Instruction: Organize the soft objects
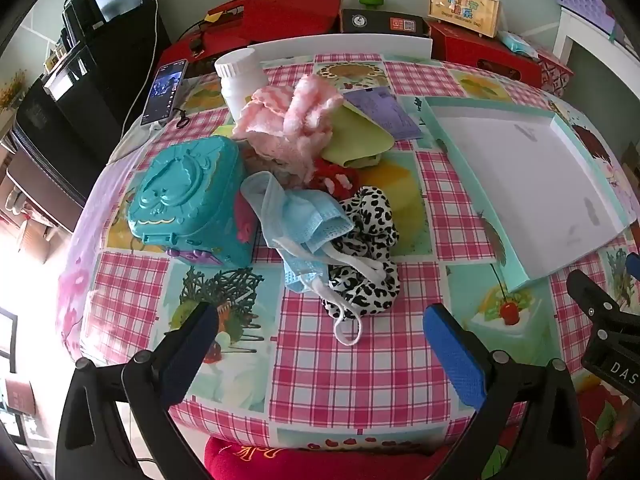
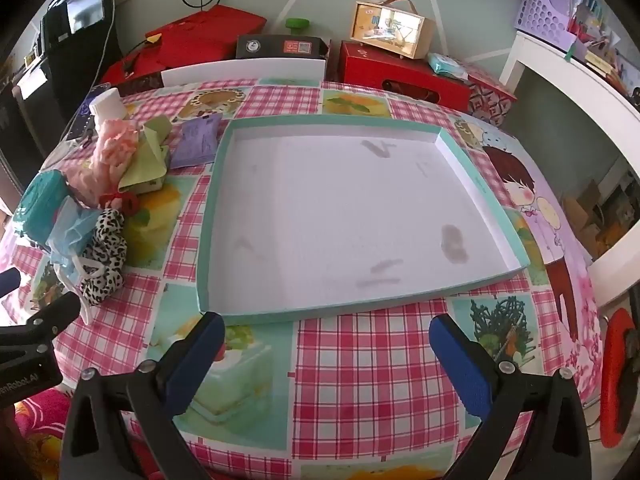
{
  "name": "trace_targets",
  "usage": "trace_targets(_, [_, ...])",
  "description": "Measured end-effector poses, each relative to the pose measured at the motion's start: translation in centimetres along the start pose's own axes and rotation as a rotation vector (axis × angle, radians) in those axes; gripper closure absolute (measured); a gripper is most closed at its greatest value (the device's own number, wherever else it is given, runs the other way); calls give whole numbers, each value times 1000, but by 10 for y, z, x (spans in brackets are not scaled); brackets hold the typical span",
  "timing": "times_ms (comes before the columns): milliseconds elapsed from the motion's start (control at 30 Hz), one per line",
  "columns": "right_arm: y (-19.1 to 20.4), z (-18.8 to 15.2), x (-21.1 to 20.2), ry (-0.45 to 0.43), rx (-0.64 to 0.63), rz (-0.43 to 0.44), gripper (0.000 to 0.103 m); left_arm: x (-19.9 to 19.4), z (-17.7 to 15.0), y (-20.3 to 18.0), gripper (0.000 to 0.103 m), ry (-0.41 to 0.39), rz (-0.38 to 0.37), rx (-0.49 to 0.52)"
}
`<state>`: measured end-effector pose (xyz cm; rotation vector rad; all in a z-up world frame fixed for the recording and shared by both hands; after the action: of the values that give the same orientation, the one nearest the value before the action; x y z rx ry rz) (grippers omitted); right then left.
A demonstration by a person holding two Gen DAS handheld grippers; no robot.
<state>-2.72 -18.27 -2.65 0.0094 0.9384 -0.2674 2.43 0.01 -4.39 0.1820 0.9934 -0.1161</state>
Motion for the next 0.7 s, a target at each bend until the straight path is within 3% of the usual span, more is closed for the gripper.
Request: trace_targets(700, [0, -1, 1, 0, -5, -5, 0, 2, -6, 3, 1, 6, -3, -8])
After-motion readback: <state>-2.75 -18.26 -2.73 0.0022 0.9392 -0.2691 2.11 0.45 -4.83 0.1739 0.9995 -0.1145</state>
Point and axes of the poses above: each gripper's, at about its wrist camera, not at the fingertips, and x roughly the way its jaws point, y to its left, z to its top, the point moved 5 cm from there along x, roughly the way its jaws point, and after that the axes turned 4 degrees about -y, right-handed, at the moved point
